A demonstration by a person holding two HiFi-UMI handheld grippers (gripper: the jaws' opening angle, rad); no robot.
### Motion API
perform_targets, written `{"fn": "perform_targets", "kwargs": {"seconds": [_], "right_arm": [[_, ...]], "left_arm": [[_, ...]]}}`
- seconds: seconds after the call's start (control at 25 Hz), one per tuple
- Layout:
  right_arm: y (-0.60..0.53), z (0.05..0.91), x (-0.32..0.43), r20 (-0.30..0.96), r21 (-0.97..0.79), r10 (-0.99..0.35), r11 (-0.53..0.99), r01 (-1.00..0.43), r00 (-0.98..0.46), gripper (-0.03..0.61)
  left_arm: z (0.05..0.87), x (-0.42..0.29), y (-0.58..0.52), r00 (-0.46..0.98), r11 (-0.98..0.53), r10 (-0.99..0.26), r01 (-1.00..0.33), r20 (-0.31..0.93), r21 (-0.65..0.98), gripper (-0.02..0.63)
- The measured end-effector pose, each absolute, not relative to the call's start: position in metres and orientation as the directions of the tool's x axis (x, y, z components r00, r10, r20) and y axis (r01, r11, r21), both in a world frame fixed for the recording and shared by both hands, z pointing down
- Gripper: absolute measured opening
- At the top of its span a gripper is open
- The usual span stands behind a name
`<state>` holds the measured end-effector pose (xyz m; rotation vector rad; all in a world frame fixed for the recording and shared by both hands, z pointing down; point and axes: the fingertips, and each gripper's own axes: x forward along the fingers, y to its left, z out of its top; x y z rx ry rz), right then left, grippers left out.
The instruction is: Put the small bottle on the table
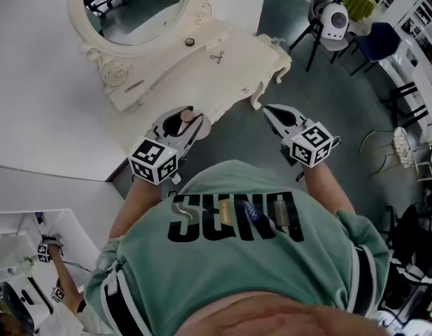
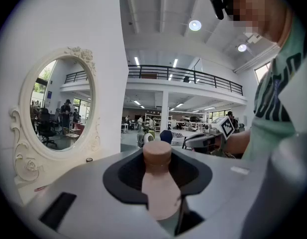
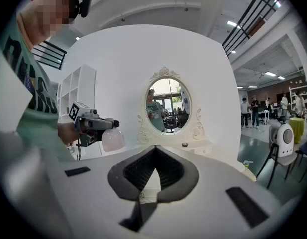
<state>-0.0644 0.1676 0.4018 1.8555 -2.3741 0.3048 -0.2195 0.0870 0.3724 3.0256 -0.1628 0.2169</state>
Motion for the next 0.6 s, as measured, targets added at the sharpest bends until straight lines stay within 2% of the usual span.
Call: {"fn": "perform_targets", "kwargs": {"seconds": [0.6], "right_arm": [[0.1665, 0.3965, -0.0578, 0.202, -0.092, -0.944, 0.245, -0.965, -0.259, -0.006]], "left_arm": [[0.3683, -0.2133, 0.0888, 0.984, -0.990, -0.097, -0.111, 0.151, 0.087, 0.133]]}}
